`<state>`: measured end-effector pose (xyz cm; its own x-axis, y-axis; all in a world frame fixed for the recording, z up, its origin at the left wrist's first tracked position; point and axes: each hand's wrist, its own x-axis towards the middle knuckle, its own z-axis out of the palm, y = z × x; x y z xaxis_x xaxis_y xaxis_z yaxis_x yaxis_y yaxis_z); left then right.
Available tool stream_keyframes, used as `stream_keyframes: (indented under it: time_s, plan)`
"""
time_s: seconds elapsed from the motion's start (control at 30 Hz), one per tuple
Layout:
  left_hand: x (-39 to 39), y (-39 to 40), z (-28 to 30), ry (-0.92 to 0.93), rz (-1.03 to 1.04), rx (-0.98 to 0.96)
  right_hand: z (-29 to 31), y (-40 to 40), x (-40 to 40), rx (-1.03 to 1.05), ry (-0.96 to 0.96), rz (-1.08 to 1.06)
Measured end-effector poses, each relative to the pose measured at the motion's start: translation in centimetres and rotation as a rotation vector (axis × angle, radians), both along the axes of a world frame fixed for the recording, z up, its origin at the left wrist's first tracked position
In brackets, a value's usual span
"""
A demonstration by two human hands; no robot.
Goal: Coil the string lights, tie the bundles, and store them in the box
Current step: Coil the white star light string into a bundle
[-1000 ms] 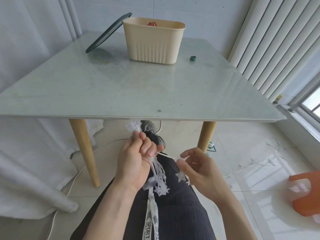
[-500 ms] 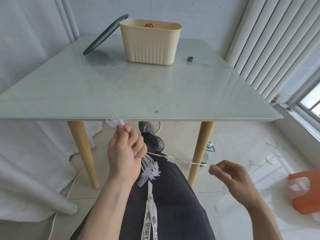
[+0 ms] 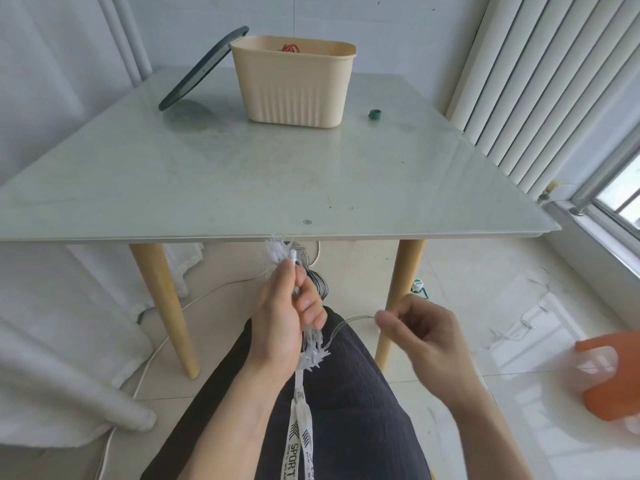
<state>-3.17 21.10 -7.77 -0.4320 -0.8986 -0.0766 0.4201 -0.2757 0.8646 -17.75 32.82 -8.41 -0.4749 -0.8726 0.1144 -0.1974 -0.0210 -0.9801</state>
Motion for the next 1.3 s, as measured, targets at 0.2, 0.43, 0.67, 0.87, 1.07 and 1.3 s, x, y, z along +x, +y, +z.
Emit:
stream_keyframes:
  time_s: [0.2,0.43,0.67,0.87,1.07,1.3]
  plan:
    - [-0.3,0.8,-0.2,-0.153,-0.062,-0.189,0.9,-2.4,2.6,0.007,-0.039,0.110]
    - [0.2,1.3,0.2,-0.351,-0.035,-0.178,2.6,-2.2,2.9,-0.009,-0.268,0.497]
    - [0.5,1.2,0.6,-0.280,-0.063,-0.116,1.5,-2.2,2.8,-0.086,-0.049,0.350]
    - [0.2,1.5,0.9,-0.248,-0.140,-0.195,1.0,-2.9,2.9,-0.116,-0.102,0.126]
    - [-0.5,1.8,0.2,-0.353,-0.071,-0.261,1.1,-3.6,4.5,-0.113,-0.268,-0.121]
    - [-0.4,1.8,-0.2,-0.474,-0.047,-0.391,0.7,-4.2,5.6,-0.105,-0.313,-0.314]
